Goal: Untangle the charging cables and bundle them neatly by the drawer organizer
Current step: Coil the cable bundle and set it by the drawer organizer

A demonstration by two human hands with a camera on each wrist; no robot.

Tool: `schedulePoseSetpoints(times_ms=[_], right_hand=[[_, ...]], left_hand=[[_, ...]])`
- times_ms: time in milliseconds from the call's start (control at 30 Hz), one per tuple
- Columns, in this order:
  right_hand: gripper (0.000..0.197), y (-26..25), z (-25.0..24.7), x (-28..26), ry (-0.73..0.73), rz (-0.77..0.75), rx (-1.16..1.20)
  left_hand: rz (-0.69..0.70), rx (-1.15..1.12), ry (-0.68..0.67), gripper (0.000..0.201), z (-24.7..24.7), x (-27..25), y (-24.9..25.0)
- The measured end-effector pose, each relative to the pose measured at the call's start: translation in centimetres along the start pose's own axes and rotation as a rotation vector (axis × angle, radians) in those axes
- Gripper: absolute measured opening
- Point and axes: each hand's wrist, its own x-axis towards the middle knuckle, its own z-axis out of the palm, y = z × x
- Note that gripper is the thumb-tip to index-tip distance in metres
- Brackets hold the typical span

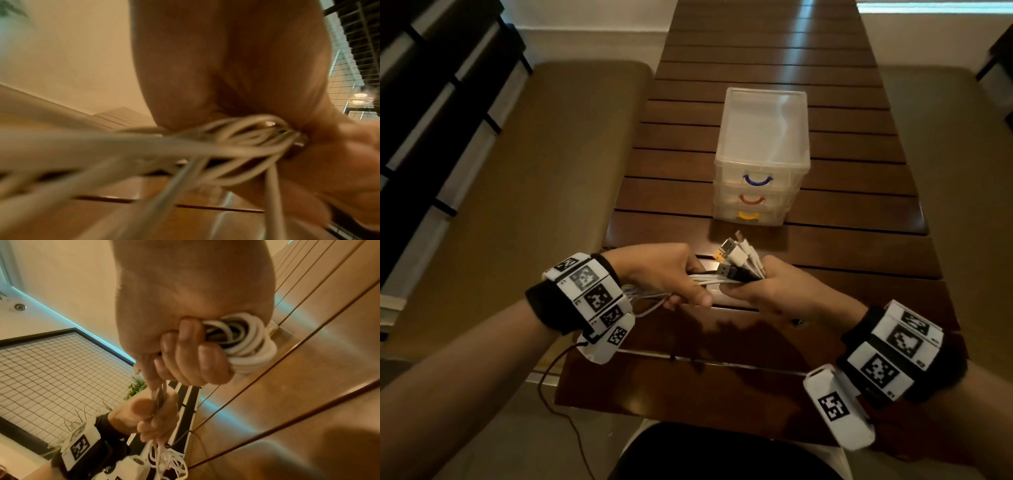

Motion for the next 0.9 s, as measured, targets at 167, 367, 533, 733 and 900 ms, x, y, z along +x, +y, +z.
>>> schedulePoseSetpoints(times_ms=[167, 367, 533, 733, 900], right_hand=[[0.039, 0.2, -2.2, -0.2, -0.044, 0.011, 0.007], [0.049, -0.8, -1.6, 0.7, -0.047, 0.024, -0.047], [0.054, -1.5, -0.5, 2.0, -0.055, 0.036, -0.012], [0.044, -0.9, -0.5, 1.5, -0.04, 0.071, 0.056], [0.047, -0.3, -2.1, 0.7, 0.016, 0.084, 0.168]], left_hand=[[0.037, 0.099, 0.124, 0.035, -1.3, -2.0, -3.0], [-0.131, 0.15, 0.343, 0.046, -2.6, -4.7, -8.2], [-0.409, 0.384, 0.32, 0.042, -4.9, -5.8, -13.4], [-0.493, 0.566, 0.456, 0.054, -5.4, -6.0, -16.2], [-0.428, 0.547, 0.338, 0.088, -5.4, -4.8, -14.7]])
